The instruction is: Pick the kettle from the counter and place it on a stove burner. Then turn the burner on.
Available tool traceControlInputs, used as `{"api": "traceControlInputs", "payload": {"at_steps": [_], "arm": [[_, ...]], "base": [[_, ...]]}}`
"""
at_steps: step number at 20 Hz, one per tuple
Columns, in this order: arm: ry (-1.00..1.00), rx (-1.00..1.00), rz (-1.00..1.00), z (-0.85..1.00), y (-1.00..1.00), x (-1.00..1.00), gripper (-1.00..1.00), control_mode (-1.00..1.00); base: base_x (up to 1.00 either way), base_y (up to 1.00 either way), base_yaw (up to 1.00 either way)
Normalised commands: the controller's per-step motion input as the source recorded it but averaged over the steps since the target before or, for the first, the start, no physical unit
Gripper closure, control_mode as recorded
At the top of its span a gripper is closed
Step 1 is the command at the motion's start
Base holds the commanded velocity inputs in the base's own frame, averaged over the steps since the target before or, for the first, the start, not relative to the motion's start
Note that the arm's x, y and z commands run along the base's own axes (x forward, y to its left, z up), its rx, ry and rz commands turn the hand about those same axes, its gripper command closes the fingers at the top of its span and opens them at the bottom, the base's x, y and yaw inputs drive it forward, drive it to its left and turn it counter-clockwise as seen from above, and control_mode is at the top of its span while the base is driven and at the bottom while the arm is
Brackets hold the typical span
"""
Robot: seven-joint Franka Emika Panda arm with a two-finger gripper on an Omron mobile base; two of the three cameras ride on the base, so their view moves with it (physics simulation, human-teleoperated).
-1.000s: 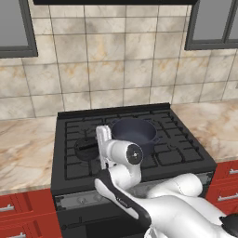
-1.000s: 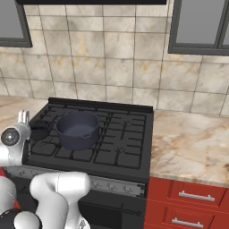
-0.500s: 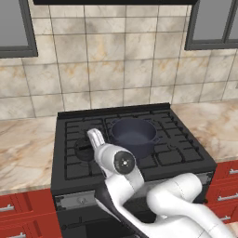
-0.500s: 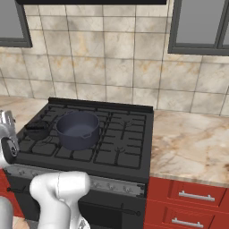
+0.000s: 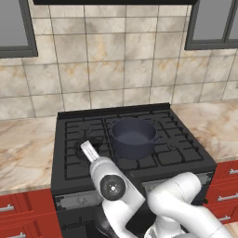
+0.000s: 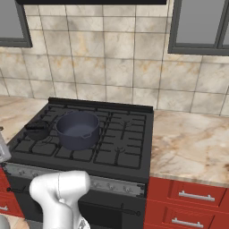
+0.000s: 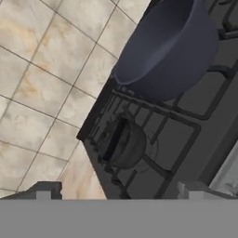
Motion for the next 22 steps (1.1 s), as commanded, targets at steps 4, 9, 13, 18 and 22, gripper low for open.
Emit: {"api": "traceControlInputs", "payload": {"at_steps": [4, 9, 13, 18, 22], "arm": [[-0.18, -0.09, 0.00, -0.19, 0.00, -0.29, -1.00, -1.00], [-0.09, -0.12, 0.00, -0.24, 0.00, -0.12, -1.00, -1.00], [-0.04, -0.22, 0.00, -0.51, 0.00, -0.14, -1.00, -1.00], [-0.04, -0.21, 0.00, -0.55, 0.00, -0.06, -1.00, -1.00], [-0.06, -0.18, 0.00, -0.58, 0.08, -0.01, -1.00, -1.00]], "base": [[0.00, 0.00, 0.00], [0.00, 0.00, 0.00], [0.00, 0.00, 0.00], [0.00, 0.00, 0.00], [0.00, 0.00, 0.00]]}}
